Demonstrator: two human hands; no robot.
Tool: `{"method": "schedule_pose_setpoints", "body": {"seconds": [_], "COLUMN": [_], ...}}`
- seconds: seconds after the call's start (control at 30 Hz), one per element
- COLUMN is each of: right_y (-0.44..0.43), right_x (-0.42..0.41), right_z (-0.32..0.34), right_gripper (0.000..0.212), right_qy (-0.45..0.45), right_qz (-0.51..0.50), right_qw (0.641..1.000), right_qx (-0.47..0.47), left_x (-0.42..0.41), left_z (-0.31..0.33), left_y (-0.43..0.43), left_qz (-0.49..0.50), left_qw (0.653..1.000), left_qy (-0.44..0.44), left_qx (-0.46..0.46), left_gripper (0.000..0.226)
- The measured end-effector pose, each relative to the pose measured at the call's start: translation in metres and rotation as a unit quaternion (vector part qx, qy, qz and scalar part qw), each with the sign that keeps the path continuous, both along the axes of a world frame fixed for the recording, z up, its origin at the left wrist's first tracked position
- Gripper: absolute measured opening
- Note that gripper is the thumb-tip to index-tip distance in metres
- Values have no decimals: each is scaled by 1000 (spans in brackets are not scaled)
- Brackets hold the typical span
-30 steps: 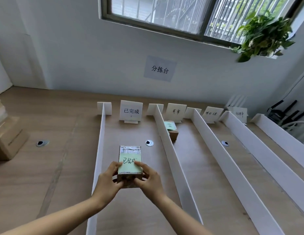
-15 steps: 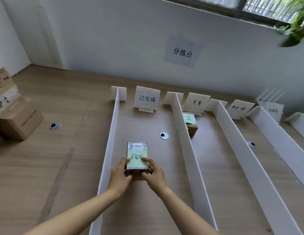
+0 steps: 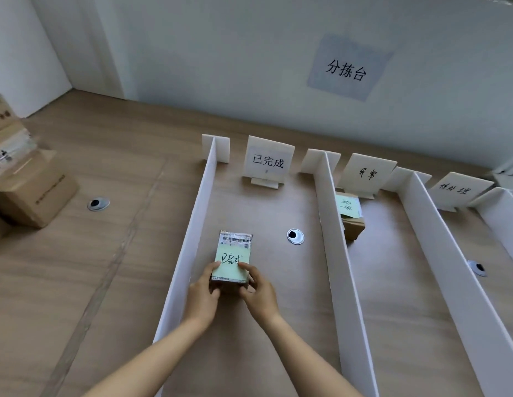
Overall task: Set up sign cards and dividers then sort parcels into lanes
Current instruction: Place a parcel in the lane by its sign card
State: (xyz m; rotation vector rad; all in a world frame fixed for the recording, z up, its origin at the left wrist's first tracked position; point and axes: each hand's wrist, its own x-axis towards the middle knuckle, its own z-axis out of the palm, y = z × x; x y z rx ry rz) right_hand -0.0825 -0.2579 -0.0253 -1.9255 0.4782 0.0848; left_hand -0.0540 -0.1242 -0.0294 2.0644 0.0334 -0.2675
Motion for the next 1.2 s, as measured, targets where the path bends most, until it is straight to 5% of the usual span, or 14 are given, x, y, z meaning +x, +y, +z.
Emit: {"method": "schedule_pose_setpoints", "body": {"seconds": [0.63, 1.2], "right_y": [-31, -46], "right_x": [120, 194], "right_z": [-10, -12], "right_gripper": [65, 64], "right_qy": [-16, -25], "right_qz": [-10, -8], "right_qw": [1000, 999], "right_qx": [1, 31], "left_x": [112, 183], "left_z": [-28, -28], "left_y": [-46, -63], "left_qz": [41, 64], "left_qw": [991, 991], "left_qy": [-124, -114], "left_qx": [44, 26], "left_gripper": [62, 71]}}
